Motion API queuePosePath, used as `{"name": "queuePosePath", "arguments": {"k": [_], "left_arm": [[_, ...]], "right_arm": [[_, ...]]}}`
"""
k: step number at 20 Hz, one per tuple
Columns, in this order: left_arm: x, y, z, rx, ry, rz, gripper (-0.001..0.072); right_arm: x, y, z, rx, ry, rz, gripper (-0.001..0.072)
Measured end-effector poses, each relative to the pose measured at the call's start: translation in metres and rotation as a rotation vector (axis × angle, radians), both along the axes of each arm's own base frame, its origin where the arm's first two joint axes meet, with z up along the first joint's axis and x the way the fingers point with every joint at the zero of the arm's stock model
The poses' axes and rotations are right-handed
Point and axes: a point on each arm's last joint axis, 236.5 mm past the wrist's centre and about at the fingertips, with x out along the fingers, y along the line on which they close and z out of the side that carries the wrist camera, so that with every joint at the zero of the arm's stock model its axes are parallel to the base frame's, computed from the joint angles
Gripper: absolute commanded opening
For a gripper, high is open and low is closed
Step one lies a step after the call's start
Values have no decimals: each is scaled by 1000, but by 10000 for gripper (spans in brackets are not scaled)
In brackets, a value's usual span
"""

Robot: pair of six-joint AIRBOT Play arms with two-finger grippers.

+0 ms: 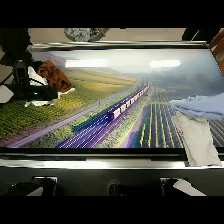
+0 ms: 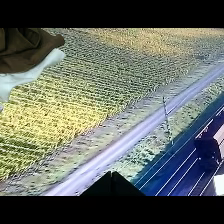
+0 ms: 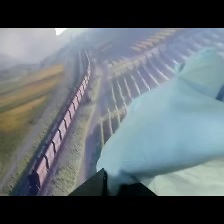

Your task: Fold the shirts.

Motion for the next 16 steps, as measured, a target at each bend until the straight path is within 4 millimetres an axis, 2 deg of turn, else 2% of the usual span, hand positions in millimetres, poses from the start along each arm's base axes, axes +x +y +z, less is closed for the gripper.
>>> {"name": "queuePosePath", "arguments": {"k": [4,7,9,11,12,13,14,16], "left_arm": [[0,0,0,-2,1,-1,31],[0,-1,0,-3,1,-1,31],[0,-1,0,-3,2,-1,31],[0,-1,0,-3,1,-1,31],[0,-1,0,-3,2,-1,31],[0,-1,1,-3,0,-1,31],[0,-1,3,-3,-5,-3,31],[3,-1,11,1,-25,-11,31]], "right_arm": [[-69,-12,-56,-50,331,-35,46],[-119,-7,-105,-35,552,-83,46],[-145,2,-139,-9,655,-114,46],[-161,9,-166,7,717,-131,49],[-167,9,-174,2,738,-141,143],[-172,7,-180,-12,757,-151,478],[-179,4,-183,-31,782,-154,691],[-177,-5,-183,-72,766,-155,707]]}}
